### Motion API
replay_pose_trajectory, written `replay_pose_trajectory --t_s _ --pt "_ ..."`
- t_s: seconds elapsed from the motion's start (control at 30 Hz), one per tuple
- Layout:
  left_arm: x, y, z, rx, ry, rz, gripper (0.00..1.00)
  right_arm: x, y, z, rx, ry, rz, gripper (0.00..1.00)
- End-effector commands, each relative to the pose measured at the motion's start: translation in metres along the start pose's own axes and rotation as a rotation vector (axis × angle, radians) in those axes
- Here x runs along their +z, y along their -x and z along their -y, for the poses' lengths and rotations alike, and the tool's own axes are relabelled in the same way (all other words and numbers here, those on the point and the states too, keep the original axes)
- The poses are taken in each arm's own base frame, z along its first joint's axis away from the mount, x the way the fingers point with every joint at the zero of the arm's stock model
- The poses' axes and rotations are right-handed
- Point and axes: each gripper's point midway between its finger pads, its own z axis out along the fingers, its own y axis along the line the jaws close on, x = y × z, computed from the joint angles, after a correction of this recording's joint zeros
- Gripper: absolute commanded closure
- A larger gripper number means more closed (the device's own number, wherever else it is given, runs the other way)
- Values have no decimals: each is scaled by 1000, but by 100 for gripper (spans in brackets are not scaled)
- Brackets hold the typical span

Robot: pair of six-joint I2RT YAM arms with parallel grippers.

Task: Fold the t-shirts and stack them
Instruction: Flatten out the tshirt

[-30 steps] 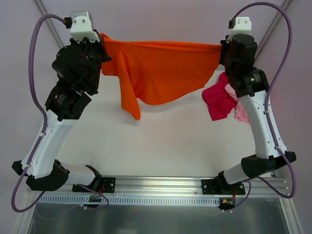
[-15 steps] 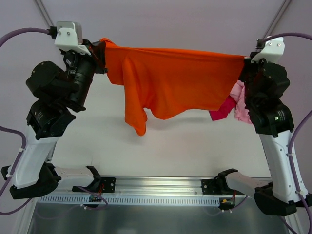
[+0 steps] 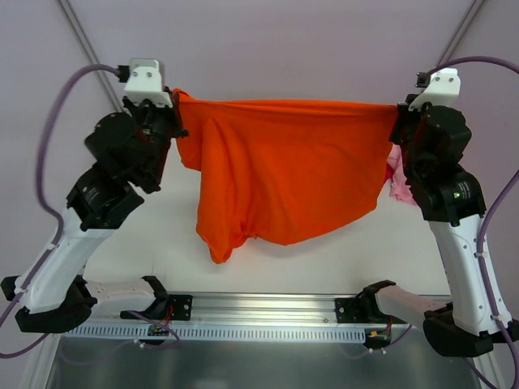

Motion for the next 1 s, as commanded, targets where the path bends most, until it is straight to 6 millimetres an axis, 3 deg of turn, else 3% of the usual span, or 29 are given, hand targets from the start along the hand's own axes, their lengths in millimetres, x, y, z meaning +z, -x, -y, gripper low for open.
replay_pose_trajectory --t_s 0.0,0.1,0.17,0.27,0.37,0.5,0.63,0.8,0.93,0.97 --pt "10 -26 -35 91 261 -38 100 -3 -6 33 3 -157 -28 99" --pt "28 -59 -27 123 284 -110 100 0 -20 26 1 -135 -64 99" --pt "38 -73 -33 87 298 -143 100 3 -33 20 3 -118 -93 99" --pt "50 -82 -31 93 300 -159 100 8 -55 12 1 -93 -137 99" --pt "65 -97 -24 142 310 -196 100 15 -102 -2 -31 -61 -248 99" --pt "77 -105 -25 146 333 -206 100 23 -134 -16 -33 -21 -318 99" --pt "92 -89 -27 131 372 -159 100 30 -157 -32 -54 13 -374 99" --pt "96 -65 -16 65 314 -142 100 31 -153 -38 -73 25 -364 99" --pt "72 -40 -4 -70 158 -120 100 29 -140 -30 -93 9 -341 99" --pt "57 -24 -1 -115 112 -89 100 27 -134 -29 -86 9 -332 99"
